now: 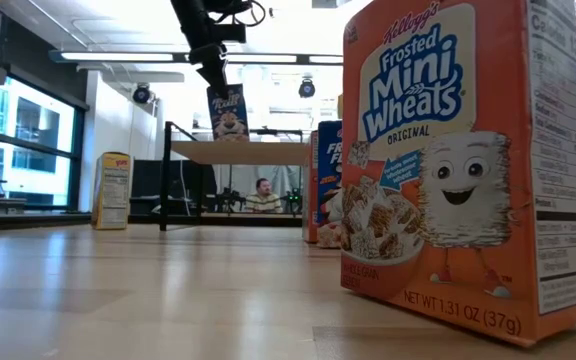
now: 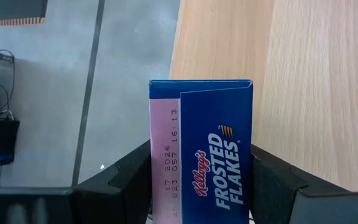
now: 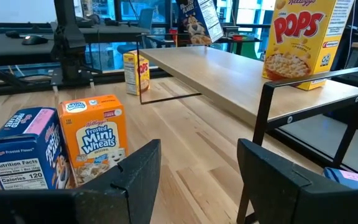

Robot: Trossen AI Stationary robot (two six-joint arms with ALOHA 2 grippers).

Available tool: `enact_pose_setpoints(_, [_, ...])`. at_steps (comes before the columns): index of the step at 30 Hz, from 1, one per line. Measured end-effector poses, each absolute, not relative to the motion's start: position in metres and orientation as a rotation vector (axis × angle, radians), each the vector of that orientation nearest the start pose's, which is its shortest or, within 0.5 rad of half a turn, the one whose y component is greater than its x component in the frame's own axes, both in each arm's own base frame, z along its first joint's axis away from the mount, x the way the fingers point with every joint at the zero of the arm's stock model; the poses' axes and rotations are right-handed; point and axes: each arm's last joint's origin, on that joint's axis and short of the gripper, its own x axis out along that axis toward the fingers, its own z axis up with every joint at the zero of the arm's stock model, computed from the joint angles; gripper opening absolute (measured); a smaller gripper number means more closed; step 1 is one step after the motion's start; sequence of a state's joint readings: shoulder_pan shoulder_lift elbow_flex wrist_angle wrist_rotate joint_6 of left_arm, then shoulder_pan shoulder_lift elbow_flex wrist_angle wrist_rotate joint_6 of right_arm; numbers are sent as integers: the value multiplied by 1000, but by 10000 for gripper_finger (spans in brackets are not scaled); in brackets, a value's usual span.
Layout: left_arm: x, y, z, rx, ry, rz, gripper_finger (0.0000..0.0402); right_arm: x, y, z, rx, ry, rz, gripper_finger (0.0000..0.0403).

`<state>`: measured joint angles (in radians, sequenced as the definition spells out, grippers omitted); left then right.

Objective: Stack cereal on shelf
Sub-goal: Put the bottom left blue cereal box on the shelf

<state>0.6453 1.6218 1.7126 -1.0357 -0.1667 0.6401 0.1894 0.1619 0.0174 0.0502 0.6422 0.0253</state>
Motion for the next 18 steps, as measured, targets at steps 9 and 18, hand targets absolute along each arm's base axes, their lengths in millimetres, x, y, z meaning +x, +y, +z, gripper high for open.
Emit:
enact_pose_setpoints(9, [259, 200, 370, 313, 1137, 385, 202, 103, 2, 162, -13, 82, -449, 204])
enact_pose_setpoints(18, [259, 200, 370, 324, 1148, 398, 202, 103, 2, 162, -13, 81, -449, 204])
